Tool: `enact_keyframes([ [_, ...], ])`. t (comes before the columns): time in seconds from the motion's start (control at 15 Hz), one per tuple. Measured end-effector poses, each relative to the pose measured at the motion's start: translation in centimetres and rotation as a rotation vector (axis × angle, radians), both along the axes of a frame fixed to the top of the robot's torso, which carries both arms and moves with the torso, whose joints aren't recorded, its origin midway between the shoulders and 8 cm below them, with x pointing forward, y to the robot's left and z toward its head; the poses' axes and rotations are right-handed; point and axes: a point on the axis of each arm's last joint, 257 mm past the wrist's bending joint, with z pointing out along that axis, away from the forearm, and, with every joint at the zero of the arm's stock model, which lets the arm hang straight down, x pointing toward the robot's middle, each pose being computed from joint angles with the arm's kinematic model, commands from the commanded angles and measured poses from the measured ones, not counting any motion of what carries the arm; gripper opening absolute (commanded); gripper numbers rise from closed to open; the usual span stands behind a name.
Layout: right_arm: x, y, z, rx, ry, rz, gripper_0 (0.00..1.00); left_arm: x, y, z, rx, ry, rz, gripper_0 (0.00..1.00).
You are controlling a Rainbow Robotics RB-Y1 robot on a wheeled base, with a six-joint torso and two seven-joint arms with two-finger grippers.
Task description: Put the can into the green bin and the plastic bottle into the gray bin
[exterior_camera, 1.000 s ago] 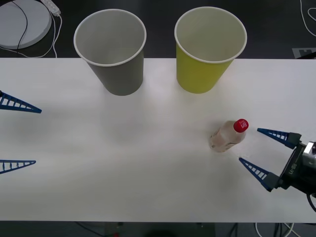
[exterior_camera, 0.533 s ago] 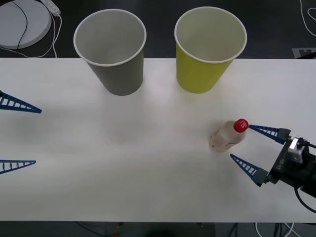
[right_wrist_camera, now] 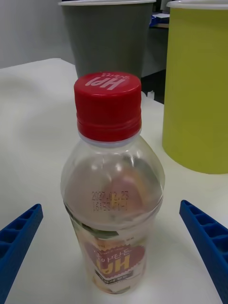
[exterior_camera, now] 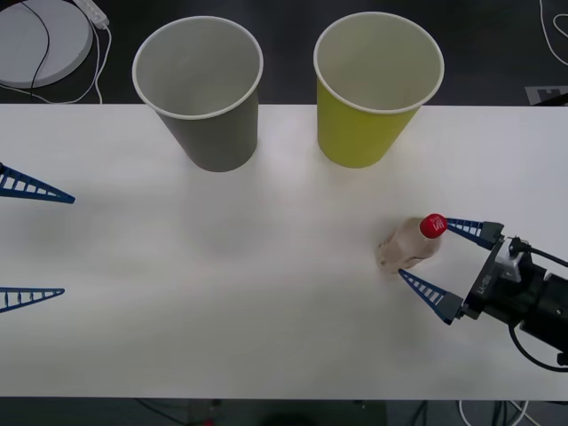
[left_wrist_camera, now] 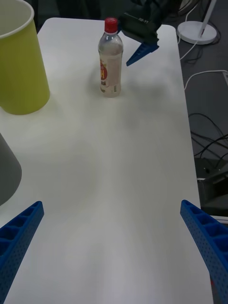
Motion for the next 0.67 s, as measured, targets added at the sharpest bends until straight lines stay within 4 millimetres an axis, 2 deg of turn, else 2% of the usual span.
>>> enact_keyframes([
  [0.67, 1.6, 2.5, 0.1, 0.004, -0.001, 0.011, 1.0, 0.0, 0.0, 0.0, 0.0, 0.0, 0.0, 1.0],
])
